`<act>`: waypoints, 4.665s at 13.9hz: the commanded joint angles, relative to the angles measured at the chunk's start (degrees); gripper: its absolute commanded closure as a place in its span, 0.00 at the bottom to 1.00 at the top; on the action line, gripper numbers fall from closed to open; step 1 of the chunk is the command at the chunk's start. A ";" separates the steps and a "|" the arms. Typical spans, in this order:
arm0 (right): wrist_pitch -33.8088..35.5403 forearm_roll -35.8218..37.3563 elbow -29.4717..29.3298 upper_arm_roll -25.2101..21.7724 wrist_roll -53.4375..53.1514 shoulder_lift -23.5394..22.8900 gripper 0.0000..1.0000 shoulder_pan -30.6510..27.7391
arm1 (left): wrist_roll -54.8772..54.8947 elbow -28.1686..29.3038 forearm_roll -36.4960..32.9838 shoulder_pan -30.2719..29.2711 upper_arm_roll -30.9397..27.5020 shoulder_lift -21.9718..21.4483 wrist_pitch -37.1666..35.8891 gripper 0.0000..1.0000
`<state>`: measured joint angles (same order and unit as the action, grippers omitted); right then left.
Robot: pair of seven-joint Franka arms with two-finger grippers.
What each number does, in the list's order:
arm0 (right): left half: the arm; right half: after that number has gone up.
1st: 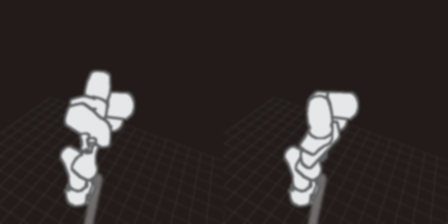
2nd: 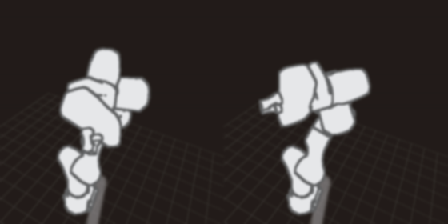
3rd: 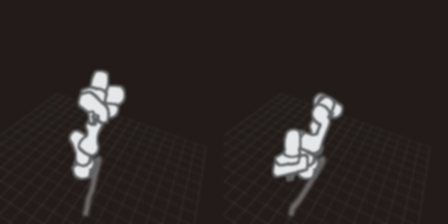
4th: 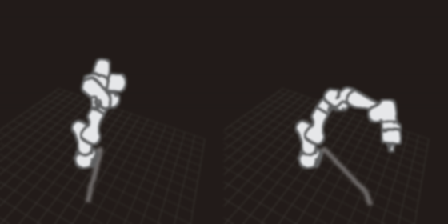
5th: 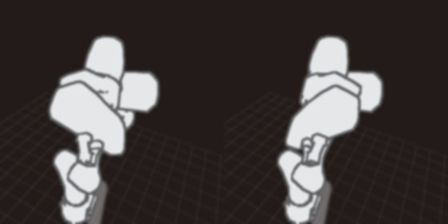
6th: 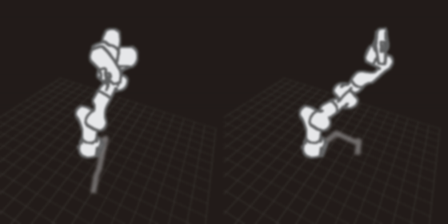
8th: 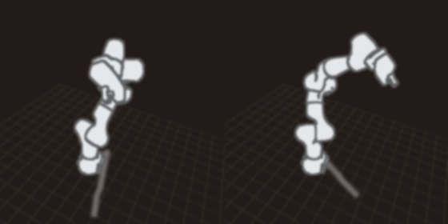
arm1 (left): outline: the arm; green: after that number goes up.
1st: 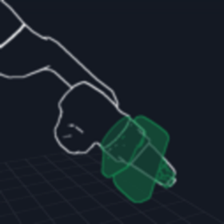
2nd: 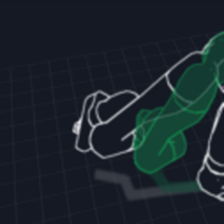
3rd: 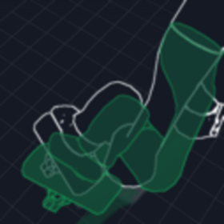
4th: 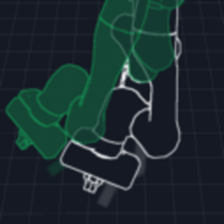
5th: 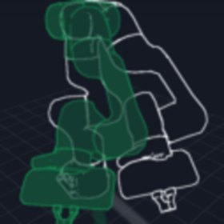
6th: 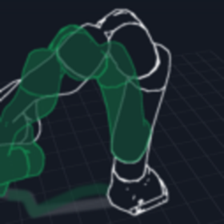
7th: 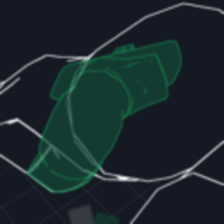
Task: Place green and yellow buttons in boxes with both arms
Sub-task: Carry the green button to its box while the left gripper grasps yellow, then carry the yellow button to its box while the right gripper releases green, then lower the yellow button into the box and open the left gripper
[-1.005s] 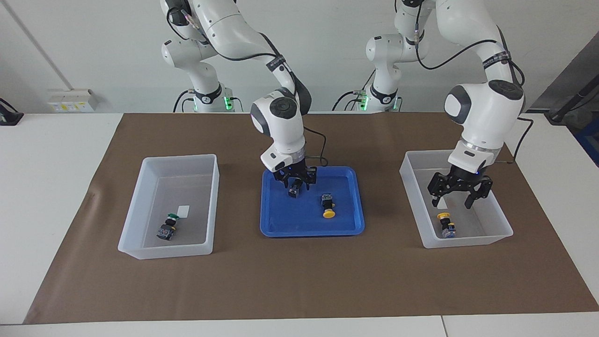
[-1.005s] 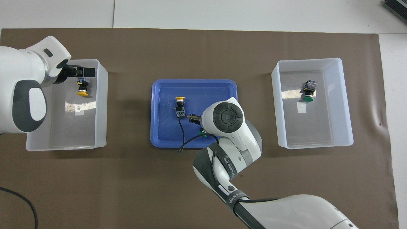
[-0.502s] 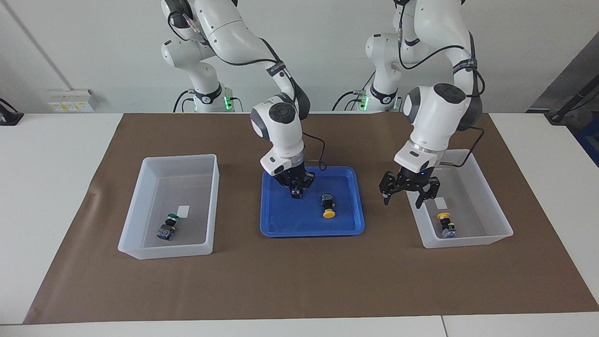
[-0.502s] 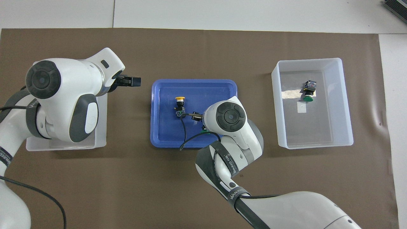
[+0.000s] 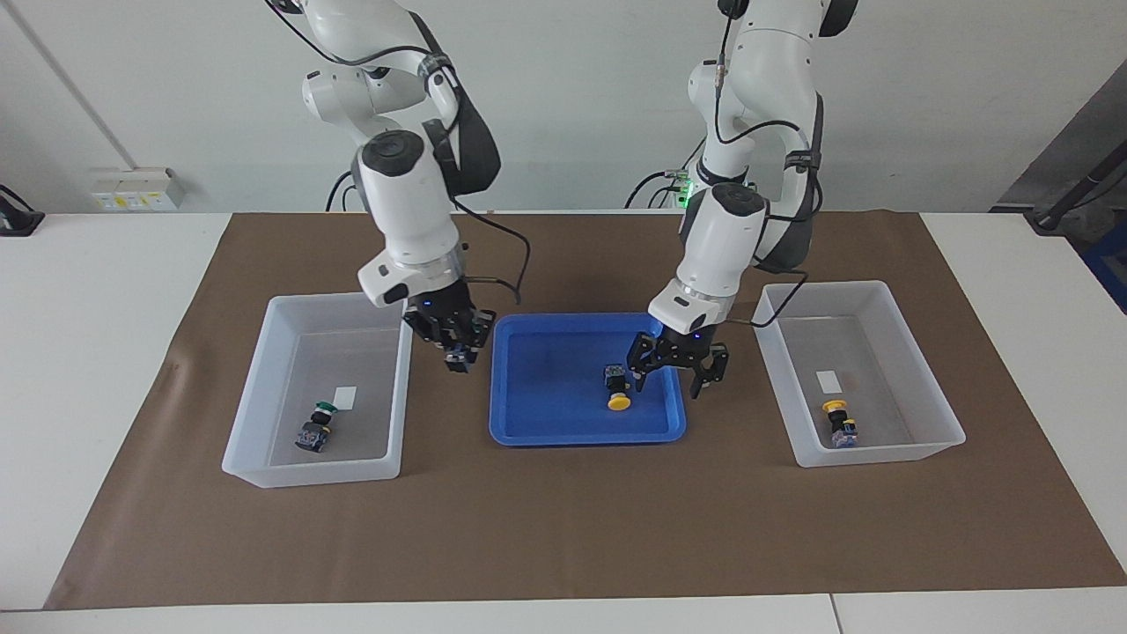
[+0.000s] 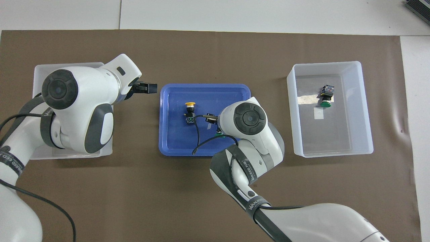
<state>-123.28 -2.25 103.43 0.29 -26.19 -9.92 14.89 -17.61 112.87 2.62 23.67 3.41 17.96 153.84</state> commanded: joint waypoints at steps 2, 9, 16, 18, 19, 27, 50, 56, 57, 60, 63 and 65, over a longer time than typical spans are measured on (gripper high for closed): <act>1.55 -1.01 2.12 0.85 17.70 1.30 1.00 -9.85 | -3.22 1.03 0.90 3.66 -1.04 3.31 5.95 0.00; -11.88 -1.01 13.89 0.85 28.83 -1.24 1.00 -14.36 | -6.10 5.42 0.90 7.43 -1.04 3.40 6.56 0.21; -16.20 -1.01 17.51 0.85 28.56 -2.12 0.00 -14.53 | -7.79 5.08 0.90 7.10 -1.30 1.74 4.64 1.00; -16.11 -1.01 16.72 0.85 28.56 -2.13 0.00 -14.53 | -7.52 4.81 0.90 6.48 -2.00 -0.89 1.83 1.00; -15.41 -1.01 15.58 0.85 28.21 -1.51 0.00 -14.45 | -7.17 4.38 0.90 4.65 -2.44 -2.48 -0.36 1.00; -0.65 -0.83 6.26 0.67 24.69 6.56 0.00 -14.53 | 8.10 -5.29 0.63 -11.52 -2.45 -7.94 -21.11 1.00; 35.39 3.56 -16.34 -4.07 23.55 10.44 0.00 -13.57 | 31.94 1.65 0.72 -29.21 -2.53 1.19 1.89 1.00; 34.87 3.56 -12.64 -3.54 23.29 12.47 0.00 -13.22 | 32.12 1.39 0.72 -29.12 -2.53 1.90 1.99 0.00; 34.87 3.56 -12.64 -3.54 23.03 12.47 0.00 -13.22 | 32.20 1.21 0.72 -29.12 -2.53 1.90 2.17 0.00; 34.60 3.56 -12.64 -3.54 23.55 12.47 0.00 -13.30 | 32.03 0.68 0.72 -28.77 -2.53 1.03 1.47 0.00; 34.95 3.56 -12.55 -3.54 23.64 12.55 0.00 -13.39 | 31.77 0.25 0.72 -28.42 -2.53 -2.48 -1.85 0.00; 34.87 3.56 -12.55 -3.54 23.73 12.55 0.00 -13.30 | 31.33 -0.63 0.72 -27.63 -2.18 -5.29 -8.08 0.00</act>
<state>-88.46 0.92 89.12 -3.19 -2.96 1.09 1.55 13.22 112.11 2.69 -4.84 1.17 16.42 151.22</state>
